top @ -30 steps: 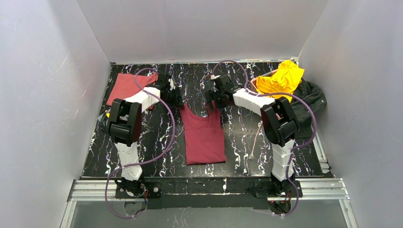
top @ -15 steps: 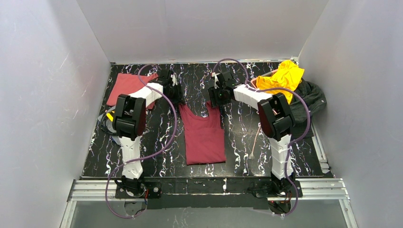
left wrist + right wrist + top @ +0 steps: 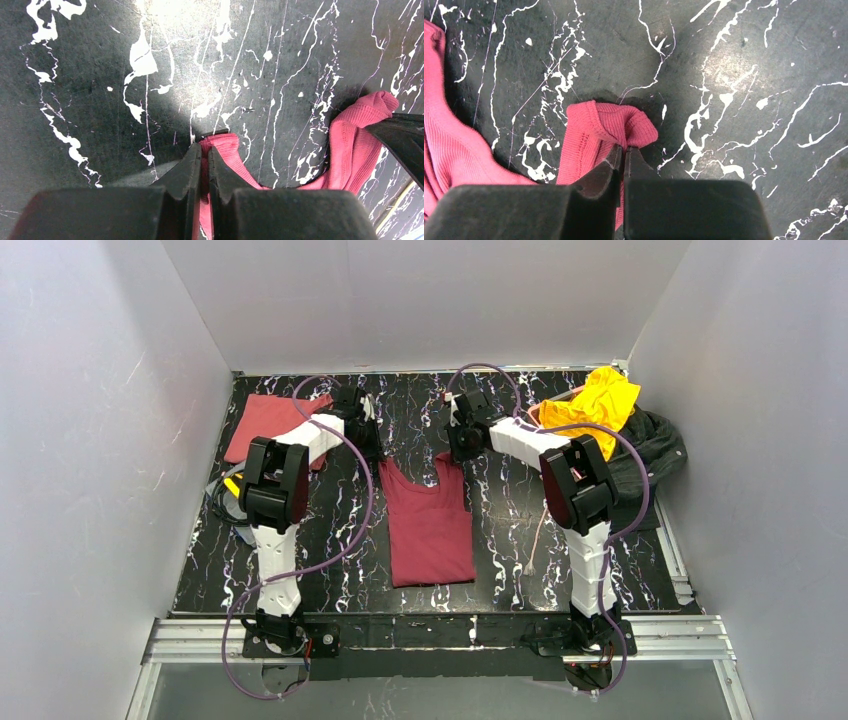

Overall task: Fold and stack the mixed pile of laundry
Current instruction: Fold the tank top at the center of the board.

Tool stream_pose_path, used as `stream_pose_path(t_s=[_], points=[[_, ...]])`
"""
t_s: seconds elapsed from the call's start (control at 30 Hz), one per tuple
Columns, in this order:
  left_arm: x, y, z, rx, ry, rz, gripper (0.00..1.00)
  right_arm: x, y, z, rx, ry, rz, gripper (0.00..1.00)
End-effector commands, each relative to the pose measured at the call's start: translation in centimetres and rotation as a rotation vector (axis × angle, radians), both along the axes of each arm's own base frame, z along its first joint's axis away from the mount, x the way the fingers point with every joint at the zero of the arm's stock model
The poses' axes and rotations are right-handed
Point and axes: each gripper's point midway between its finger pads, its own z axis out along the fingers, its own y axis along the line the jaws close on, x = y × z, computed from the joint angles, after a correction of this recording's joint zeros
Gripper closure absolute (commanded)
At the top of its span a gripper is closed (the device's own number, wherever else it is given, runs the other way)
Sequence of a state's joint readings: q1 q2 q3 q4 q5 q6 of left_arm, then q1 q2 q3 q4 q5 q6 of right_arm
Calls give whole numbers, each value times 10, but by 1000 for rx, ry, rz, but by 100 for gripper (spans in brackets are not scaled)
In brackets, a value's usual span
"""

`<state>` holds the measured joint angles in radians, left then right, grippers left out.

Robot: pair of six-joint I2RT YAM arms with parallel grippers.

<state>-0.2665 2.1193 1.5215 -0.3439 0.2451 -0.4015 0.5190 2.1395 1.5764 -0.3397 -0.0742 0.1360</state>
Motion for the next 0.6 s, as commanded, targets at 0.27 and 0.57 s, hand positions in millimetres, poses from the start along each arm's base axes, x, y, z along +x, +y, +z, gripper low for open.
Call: stream_pose_path(t_s=[0.27, 0.57], points=[[18, -24, 82, -84, -152, 25, 100, 24, -19, 66, 50, -157, -149, 99], [-13, -28, 138, -143, -273, 85, 100, -11, -18, 113, 213, -220, -153, 99]])
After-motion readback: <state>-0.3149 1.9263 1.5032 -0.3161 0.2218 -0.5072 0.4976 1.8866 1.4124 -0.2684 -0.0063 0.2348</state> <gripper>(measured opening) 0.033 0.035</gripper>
